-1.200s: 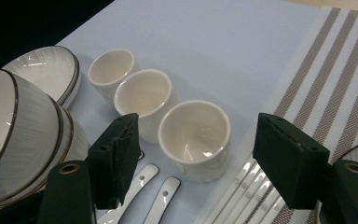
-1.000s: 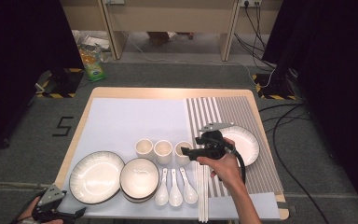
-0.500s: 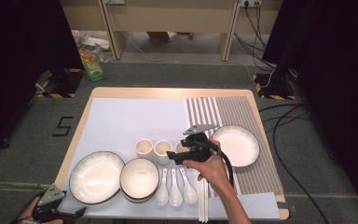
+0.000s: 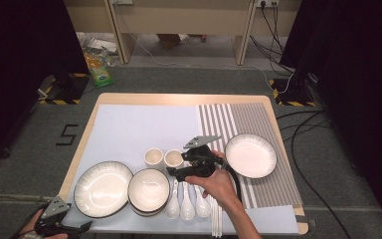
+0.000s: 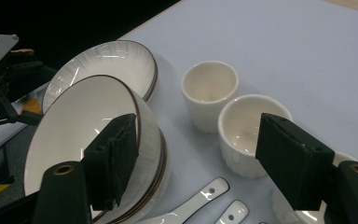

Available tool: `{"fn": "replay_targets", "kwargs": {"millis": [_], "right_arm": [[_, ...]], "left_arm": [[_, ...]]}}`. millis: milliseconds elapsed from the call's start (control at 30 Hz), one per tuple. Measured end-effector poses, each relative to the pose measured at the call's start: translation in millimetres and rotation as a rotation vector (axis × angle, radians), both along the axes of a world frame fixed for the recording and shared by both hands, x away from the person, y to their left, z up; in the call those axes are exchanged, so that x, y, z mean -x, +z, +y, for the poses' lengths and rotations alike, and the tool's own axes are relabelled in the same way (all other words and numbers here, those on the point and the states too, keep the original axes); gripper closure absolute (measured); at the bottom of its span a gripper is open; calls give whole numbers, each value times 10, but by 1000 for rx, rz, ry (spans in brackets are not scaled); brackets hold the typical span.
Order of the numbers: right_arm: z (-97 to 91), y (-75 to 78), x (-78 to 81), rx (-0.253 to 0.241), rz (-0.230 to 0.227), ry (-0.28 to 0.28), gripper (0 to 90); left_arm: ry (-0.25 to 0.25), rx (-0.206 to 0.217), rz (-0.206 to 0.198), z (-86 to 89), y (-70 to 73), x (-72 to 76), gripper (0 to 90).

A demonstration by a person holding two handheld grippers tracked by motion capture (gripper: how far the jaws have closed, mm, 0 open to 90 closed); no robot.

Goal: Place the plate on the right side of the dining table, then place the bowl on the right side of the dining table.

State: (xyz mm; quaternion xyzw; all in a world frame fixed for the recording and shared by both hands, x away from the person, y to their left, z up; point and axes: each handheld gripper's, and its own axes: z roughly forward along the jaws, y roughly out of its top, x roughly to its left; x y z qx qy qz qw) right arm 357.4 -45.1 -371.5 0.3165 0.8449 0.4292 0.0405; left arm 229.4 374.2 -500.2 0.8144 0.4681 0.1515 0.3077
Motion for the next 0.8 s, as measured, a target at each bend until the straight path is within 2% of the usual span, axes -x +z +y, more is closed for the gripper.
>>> {"fn": "replay_targets", "kwargs": {"millis": [233,300,633,800], "right_arm": [[244,-61,55,54,-10,38,294],[289,-88,68,57,-5,50,295],[259,-104,101,51,1,46,298],[264,-120,109,68,4,42,303]], "left_arm": [[2,0,-5,0,-3,3,0],[3,0,-7,0,-4,5,0],[4,0,-6,-2,-5,3,0],[4,0,-4,-3,-3,2,0]]}}
